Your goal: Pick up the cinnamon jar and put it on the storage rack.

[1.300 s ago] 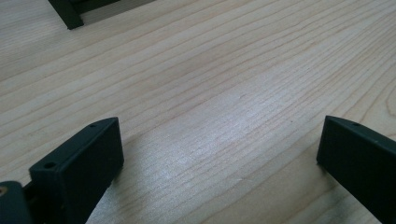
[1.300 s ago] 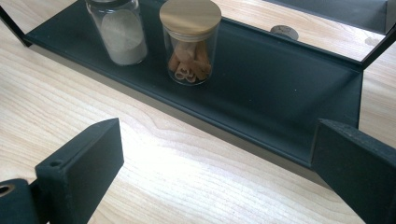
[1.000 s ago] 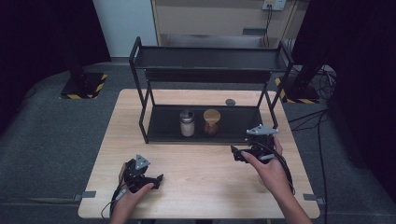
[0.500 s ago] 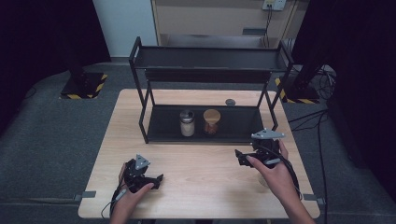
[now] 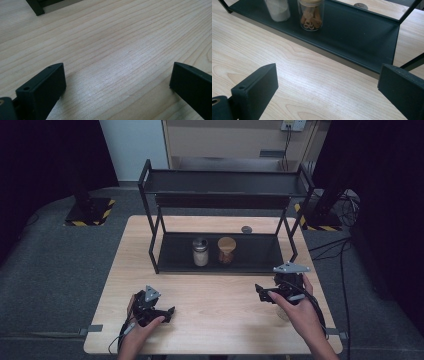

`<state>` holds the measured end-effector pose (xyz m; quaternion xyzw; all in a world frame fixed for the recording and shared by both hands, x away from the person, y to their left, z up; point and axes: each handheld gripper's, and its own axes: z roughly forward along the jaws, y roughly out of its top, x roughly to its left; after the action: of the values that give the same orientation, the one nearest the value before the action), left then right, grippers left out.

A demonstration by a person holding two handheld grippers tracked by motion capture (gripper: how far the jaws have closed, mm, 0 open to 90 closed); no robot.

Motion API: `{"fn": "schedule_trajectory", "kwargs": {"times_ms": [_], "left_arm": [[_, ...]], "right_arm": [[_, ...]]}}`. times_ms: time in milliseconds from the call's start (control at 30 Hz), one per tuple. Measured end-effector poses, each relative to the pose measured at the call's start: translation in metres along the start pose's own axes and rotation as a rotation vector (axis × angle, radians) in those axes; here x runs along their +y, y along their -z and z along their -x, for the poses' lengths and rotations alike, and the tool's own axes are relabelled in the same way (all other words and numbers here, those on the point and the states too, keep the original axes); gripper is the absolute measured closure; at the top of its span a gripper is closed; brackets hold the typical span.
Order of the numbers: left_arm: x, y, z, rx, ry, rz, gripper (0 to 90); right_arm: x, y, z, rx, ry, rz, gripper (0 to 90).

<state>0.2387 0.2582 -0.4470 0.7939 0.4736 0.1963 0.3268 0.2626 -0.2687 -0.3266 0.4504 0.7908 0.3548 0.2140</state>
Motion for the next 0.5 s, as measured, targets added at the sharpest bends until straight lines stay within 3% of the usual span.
{"fn": "schedule_trajectory", "kwargs": {"times_ms": [500], "left_arm": [[0.000, 0.000, 0.000, 0.000, 0.000, 0.000, 0.0]], "right_arm": [[-0.012, 0.009, 0.006, -0.011, -0.023, -0.003, 2.9]]}}
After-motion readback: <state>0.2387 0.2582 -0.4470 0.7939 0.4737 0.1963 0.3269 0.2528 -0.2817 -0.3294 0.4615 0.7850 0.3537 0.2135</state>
